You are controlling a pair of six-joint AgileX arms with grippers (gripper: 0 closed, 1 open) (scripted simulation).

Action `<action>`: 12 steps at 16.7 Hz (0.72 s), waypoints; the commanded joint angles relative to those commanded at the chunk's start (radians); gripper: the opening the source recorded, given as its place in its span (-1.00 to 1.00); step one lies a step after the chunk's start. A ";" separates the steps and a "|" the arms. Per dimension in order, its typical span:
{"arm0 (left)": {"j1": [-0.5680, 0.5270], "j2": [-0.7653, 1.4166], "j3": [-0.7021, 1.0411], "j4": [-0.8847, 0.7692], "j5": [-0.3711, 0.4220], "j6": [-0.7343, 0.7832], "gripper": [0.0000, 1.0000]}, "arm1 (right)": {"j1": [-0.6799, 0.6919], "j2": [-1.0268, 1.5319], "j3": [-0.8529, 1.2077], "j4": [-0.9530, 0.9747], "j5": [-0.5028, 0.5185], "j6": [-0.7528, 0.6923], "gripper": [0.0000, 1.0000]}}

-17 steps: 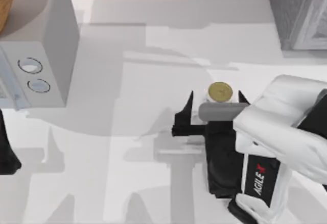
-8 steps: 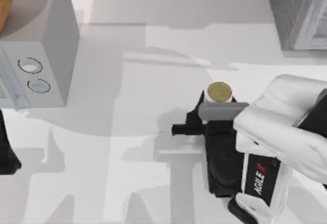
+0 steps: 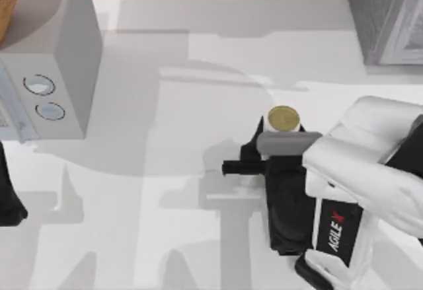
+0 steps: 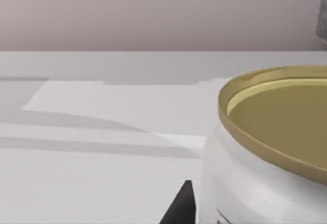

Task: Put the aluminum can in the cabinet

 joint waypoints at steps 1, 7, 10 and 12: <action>0.000 0.000 0.000 0.000 0.000 0.000 1.00 | 0.000 0.000 0.000 0.000 0.000 0.000 -1.00; 0.000 0.000 0.000 0.000 0.000 0.000 1.00 | -0.002 -0.030 -0.006 -0.031 -0.004 0.002 -1.00; 0.000 0.000 0.000 0.000 0.000 0.000 1.00 | -0.001 -0.116 -0.011 -0.109 -0.006 0.004 -1.00; 0.000 0.000 0.000 0.000 0.000 0.000 1.00 | -0.001 -0.165 -0.014 -0.155 -0.006 0.004 -1.00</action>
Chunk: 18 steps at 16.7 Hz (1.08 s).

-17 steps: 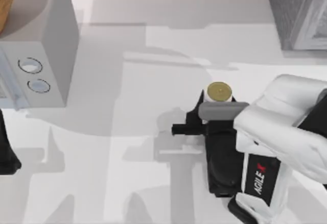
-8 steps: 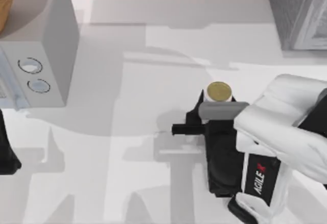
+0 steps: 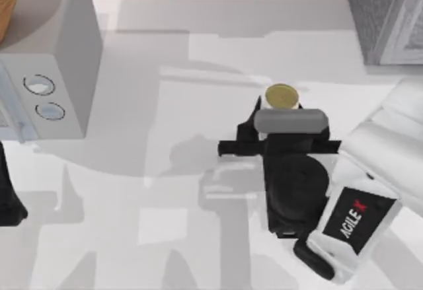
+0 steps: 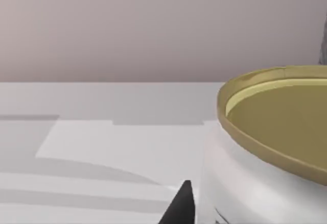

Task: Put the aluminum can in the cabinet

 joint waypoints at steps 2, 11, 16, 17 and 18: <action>0.000 0.000 0.000 0.000 0.000 0.000 1.00 | -0.001 -0.051 -0.002 -0.047 0.001 0.000 -1.00; 0.000 0.000 0.000 0.000 0.000 0.000 1.00 | -0.001 -0.277 -0.017 -0.262 -0.001 0.004 -1.00; 0.000 0.000 0.000 0.000 0.000 0.000 1.00 | 0.001 -0.411 -0.023 -0.388 -0.004 0.005 -1.00; 0.000 0.000 0.000 0.000 0.000 0.000 1.00 | 0.002 -0.440 -0.024 -0.417 -0.003 0.005 -1.00; 0.000 0.000 0.000 0.000 0.000 0.000 1.00 | 0.004 -0.459 -0.024 -0.437 -0.002 0.006 -1.00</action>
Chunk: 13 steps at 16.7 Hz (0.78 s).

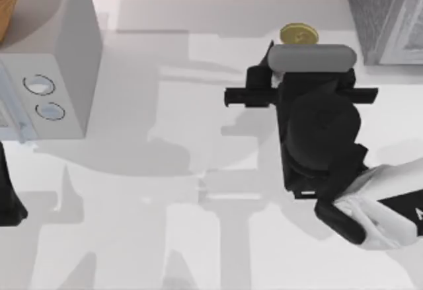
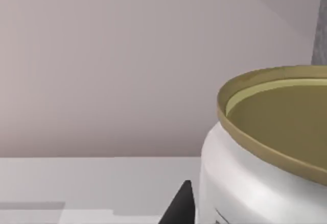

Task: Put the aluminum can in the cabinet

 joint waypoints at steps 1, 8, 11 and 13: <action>0.000 0.000 0.000 0.000 0.000 0.000 1.00 | 0.002 -0.010 0.000 -0.010 0.001 0.000 -1.00; 0.000 0.000 0.000 0.000 0.000 0.000 1.00 | -0.026 -0.034 -0.010 -0.033 -0.012 0.001 -1.00; 0.000 0.000 0.000 0.000 0.000 0.000 1.00 | -0.111 -0.147 -0.074 -0.135 -0.077 0.001 -1.00; 0.000 0.000 0.000 0.000 0.000 0.000 1.00 | -0.192 -0.268 -0.144 -0.249 -0.149 0.000 -1.00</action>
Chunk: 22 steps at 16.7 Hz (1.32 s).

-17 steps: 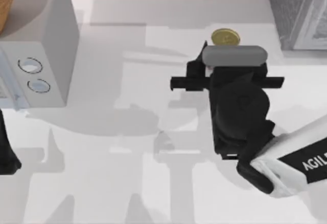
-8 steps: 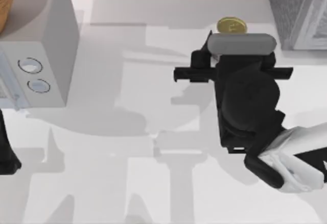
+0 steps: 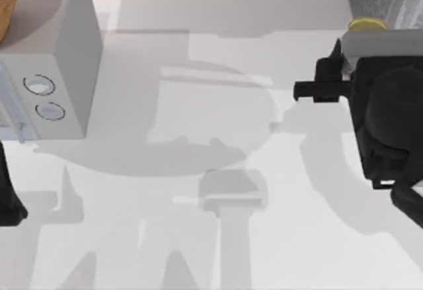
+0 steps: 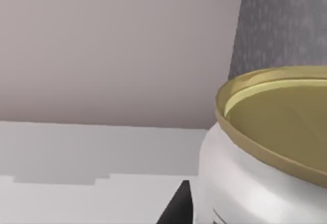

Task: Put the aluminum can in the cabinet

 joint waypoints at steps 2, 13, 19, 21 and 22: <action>0.000 0.000 0.000 0.000 0.000 0.000 1.00 | -0.088 -0.153 -0.082 -0.141 -0.082 -0.001 -1.00; 0.000 0.000 0.000 0.000 0.000 0.000 1.00 | -0.422 -0.838 -0.412 -0.639 -0.411 -0.012 -1.00; 0.000 0.000 0.000 0.000 0.000 0.000 1.00 | -0.534 -1.122 -0.530 -0.790 -0.520 -0.015 -1.00; 0.000 0.000 0.000 0.000 0.000 0.000 1.00 | -0.564 -1.251 -0.559 -0.826 -0.552 -0.015 -1.00; 0.000 0.000 0.000 0.000 0.000 0.000 1.00 | -0.574 -1.321 -0.570 -0.839 -0.569 -0.014 -1.00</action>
